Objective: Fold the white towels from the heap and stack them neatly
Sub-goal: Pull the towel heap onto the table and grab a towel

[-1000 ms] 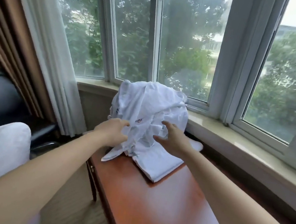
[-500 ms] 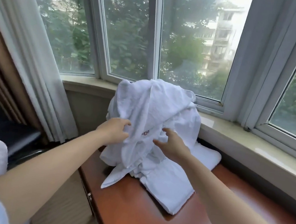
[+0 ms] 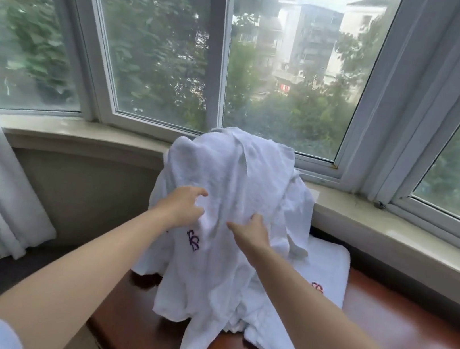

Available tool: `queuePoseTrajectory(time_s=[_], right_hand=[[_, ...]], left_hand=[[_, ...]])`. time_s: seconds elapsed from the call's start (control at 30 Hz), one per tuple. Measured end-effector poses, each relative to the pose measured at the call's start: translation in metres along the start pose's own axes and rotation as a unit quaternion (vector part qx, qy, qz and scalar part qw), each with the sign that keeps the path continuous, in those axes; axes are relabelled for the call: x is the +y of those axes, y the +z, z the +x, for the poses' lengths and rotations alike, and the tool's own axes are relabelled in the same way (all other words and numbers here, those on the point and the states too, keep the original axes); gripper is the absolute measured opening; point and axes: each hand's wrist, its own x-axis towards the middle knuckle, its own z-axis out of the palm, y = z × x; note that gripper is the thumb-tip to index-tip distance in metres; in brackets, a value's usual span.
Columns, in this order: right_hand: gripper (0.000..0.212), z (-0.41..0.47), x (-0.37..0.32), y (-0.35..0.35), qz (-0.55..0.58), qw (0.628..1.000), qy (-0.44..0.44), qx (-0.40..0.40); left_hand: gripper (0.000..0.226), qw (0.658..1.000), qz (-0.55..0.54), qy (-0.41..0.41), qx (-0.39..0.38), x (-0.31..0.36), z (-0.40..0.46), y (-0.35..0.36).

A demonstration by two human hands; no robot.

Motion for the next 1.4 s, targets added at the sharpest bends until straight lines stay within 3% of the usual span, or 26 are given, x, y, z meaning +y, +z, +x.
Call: queuePoseTrajectory(time_s=[0.07, 0.13, 0.2, 0.27, 0.33, 0.4, 0.5, 0.63, 0.8, 0.9, 0.93, 1.07, 1.17, 1.27, 1.4], right_hand=[[0.006, 0.001, -0.007, 0.002, -0.009, 1.000, -0.001, 0.005], [0.016, -0.002, -0.015, -0.006, 0.016, 1.000, -0.020, 0.009], [0.011, -0.009, -0.029, -0.025, 0.100, 0.994, -0.029, 0.033], [0.018, -0.013, -0.039, -0.054, 0.262, 0.963, -0.027, 0.058], [0.024, -0.014, -0.043, -0.085, 0.412, 0.908, -0.051, 0.052], [0.029, -0.019, -0.041, -0.117, 0.482, 0.872, -0.066, 0.060], [0.026, -0.033, -0.027, -0.157, 0.504, 0.855, -0.076, 0.094], [0.024, -0.058, 0.000, -0.209, 0.520, 0.838, -0.098, 0.130], [0.033, -0.101, 0.035, -0.276, 0.523, 0.831, -0.111, 0.157], [0.034, -0.126, 0.056, -0.300, 0.505, 0.838, -0.117, 0.172], [0.033, -0.132, 0.064, -0.305, 0.506, 0.838, -0.109, 0.173], [0.030, -0.154, 0.090, -0.326, 0.498, 0.849, -0.072, 0.161], [0.028, -0.169, 0.100, -0.343, 0.501, 0.852, -0.076, 0.129], [0.028, -0.182, 0.104, -0.364, 0.505, 0.848, -0.104, 0.123], [0.031, -0.197, 0.112, -0.391, 0.483, 0.851, -0.137, 0.155]], left_hand=[[0.052, 1.000, -0.004, 0.016, -0.001, -0.005, 0.009, -0.001], [0.053, 1.000, -0.009, 0.027, 0.002, -0.008, 0.016, 0.000], [0.054, 0.999, -0.013, 0.037, 0.009, -0.007, 0.023, -0.001], [0.057, 0.999, -0.012, 0.047, 0.023, -0.001, 0.029, -0.001], [0.060, 0.997, -0.006, 0.065, 0.041, 0.010, 0.036, 0.001], [0.061, 0.995, 0.000, 0.085, 0.045, 0.027, 0.043, 0.009], [0.064, 0.993, 0.022, 0.110, 0.017, 0.056, 0.050, 0.028], [0.092, 0.990, 0.069, 0.124, -0.009, 0.098, 0.048, 0.060], [0.100, 0.991, 0.084, 0.092, 0.050, 0.149, 0.041, 0.099], [0.062, 0.979, 0.129, 0.153, -0.036, 0.177, 0.031, 0.128], [0.060, 0.971, 0.136, 0.181, -0.073, 0.187, 0.023, 0.143], [0.095, 0.935, 0.101, 0.248, -0.231, 0.230, -0.029, 0.204], [0.098, 0.905, 0.035, 0.282, -0.318, 0.262, -0.070, 0.236], [0.080, 0.882, -0.023, 0.302, -0.360, 0.294, -0.103, 0.253], [0.052, 0.871, -0.134, 0.268, -0.389, 0.325, -0.134, 0.271]])
